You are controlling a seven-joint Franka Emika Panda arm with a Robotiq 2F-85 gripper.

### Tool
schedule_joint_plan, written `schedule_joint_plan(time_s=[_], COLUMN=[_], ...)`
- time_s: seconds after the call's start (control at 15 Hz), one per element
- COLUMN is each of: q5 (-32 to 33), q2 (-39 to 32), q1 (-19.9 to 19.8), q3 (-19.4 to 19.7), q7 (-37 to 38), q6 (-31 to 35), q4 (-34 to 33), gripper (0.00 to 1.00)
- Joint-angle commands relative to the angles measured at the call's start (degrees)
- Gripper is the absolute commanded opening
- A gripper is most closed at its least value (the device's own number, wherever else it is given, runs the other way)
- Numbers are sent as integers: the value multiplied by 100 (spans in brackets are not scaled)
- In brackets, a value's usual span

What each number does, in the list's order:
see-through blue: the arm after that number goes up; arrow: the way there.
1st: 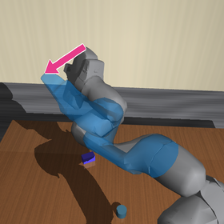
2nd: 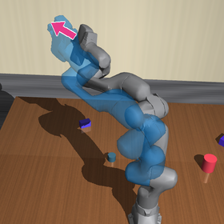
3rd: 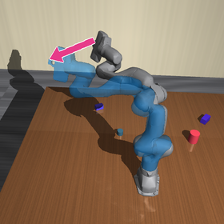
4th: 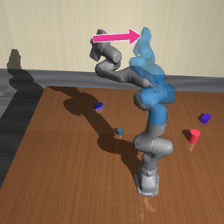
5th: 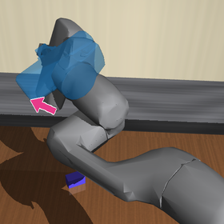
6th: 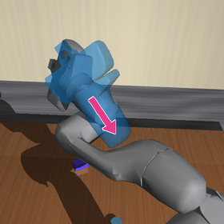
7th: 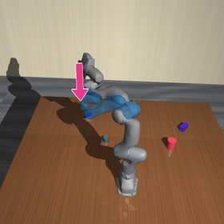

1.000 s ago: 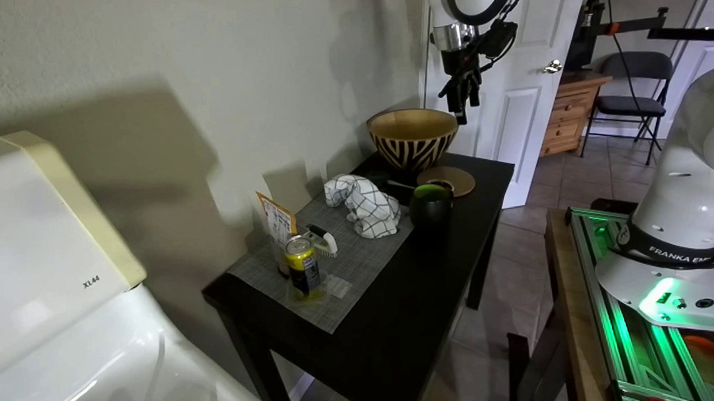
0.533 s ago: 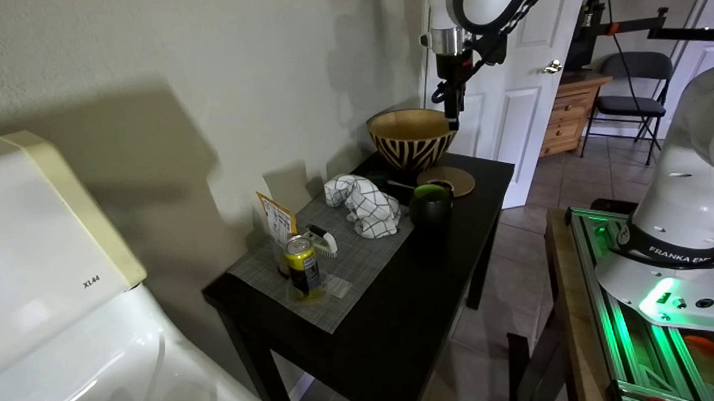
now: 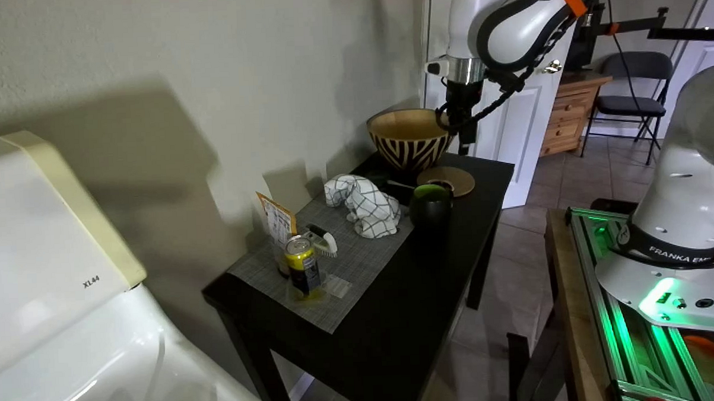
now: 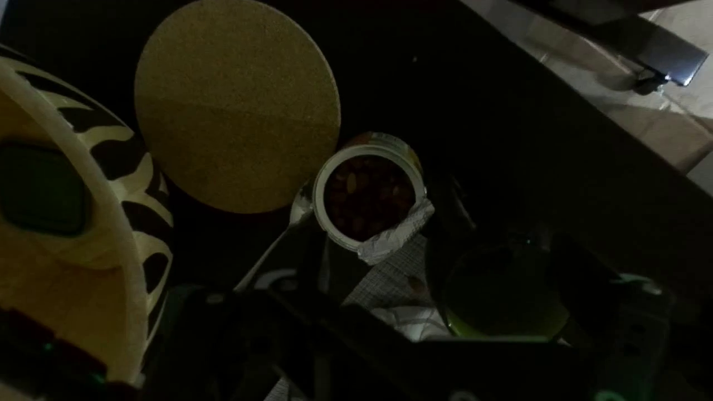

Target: Pick up the black mug and put it in the wooden bowl

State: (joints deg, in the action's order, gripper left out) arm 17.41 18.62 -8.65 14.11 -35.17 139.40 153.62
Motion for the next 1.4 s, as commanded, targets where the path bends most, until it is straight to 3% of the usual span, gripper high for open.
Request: schedule_joint_plan(time_s=[0.0, 0.2, 0.27, 0.4, 0.6, 0.8, 1.0, 1.33], q5=[-88, -351, -181, -282, -295, -729, -768, -1165], q2=[-30, -345, -139, -249, -301, -470, -638, -1171], q1=[85, 179, -54, -49, -21, 198, 173, 336], q3=[402, 605, 353, 395, 392, 467, 351, 304], q7=[-1414, -2669, -2039, -2476, -2562, -3056, -3086, -3821], q6=[481, 471, 399, 399, 400, 751, 1172, 1512], q4=[380, 227, 295, 260, 236, 384, 481, 386], gripper=[100, 100, 100, 100, 100, 100, 100, 100])
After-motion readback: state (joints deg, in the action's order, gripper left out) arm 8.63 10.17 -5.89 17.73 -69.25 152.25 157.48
